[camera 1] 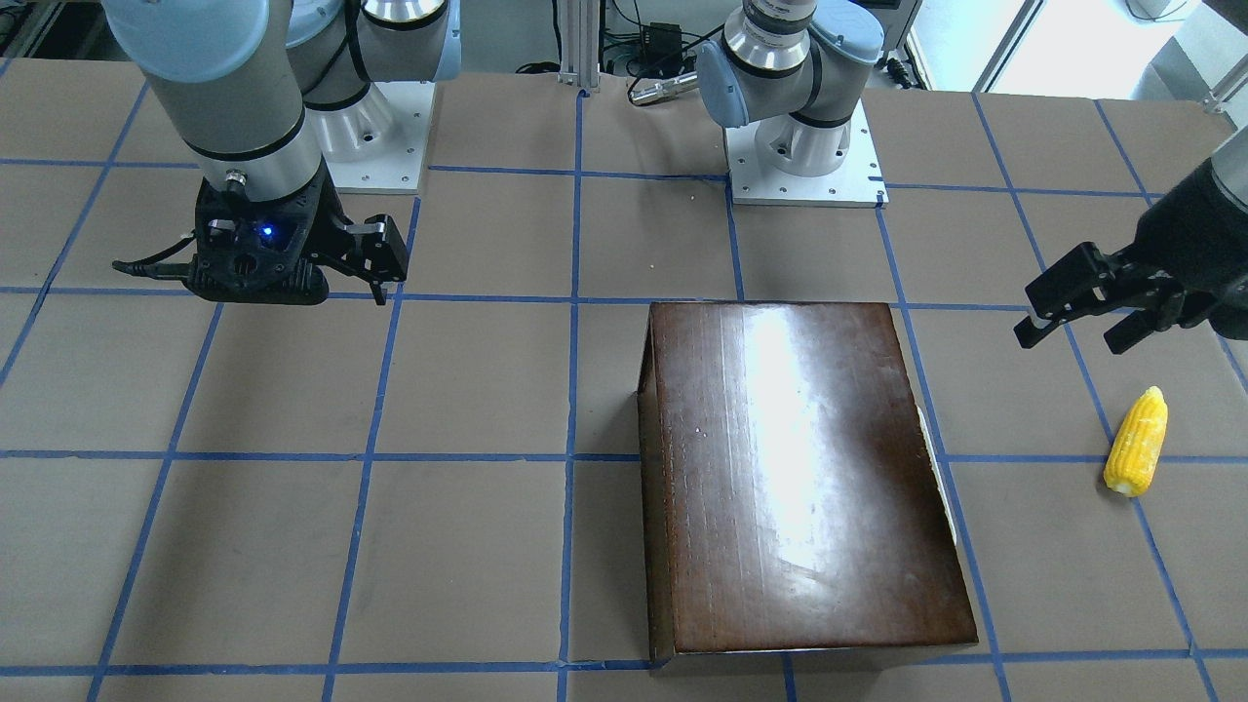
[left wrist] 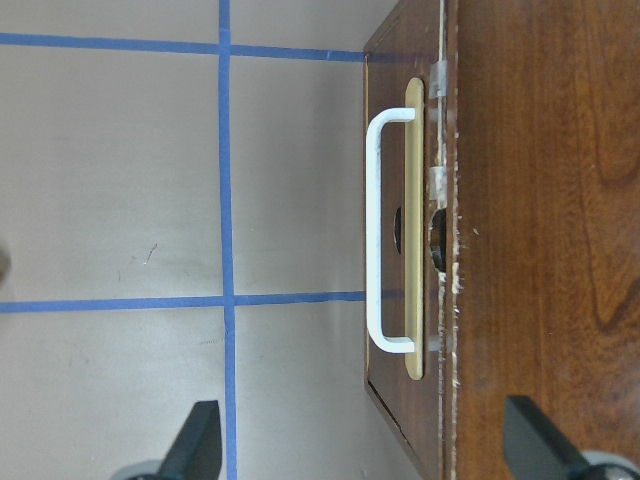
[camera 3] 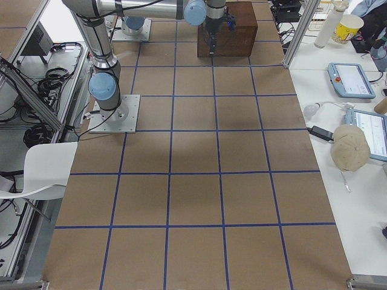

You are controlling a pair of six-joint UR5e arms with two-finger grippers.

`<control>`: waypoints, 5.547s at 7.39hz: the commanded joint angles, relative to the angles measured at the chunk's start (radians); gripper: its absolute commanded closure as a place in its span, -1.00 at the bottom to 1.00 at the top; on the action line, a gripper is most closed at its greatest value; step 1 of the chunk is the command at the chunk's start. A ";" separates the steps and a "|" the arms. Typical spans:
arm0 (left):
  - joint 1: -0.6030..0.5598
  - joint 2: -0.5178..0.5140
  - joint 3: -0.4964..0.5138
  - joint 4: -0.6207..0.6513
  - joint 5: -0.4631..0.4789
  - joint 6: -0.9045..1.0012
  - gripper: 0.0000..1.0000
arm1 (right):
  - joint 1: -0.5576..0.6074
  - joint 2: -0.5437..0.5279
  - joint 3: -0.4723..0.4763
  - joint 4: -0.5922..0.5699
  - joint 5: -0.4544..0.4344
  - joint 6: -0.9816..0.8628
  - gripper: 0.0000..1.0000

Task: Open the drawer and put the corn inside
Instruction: 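Lower the left gripper beside the cabinet toward the white drawer handle, then align the left gripper with the white bar handle and grasp it, then pull the drawer handle away from the cabinet with the left gripper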

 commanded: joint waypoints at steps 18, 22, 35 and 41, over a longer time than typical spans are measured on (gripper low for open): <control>0.005 -0.292 -0.066 0.114 -0.198 0.095 -1.00 | 0.000 0.001 0.000 0.001 0.002 0.000 -1.00; 0.005 -0.304 -0.085 0.115 -0.198 0.097 -1.00 | 0.000 0.000 0.000 -0.001 0.002 0.000 -1.00; 0.025 -0.307 -0.083 0.170 -0.184 0.190 -1.00 | 0.000 0.000 0.000 0.001 0.002 0.000 -1.00; 0.028 -0.307 -0.072 0.170 -0.146 0.223 -1.00 | 0.000 0.001 0.000 -0.001 0.002 0.000 -1.00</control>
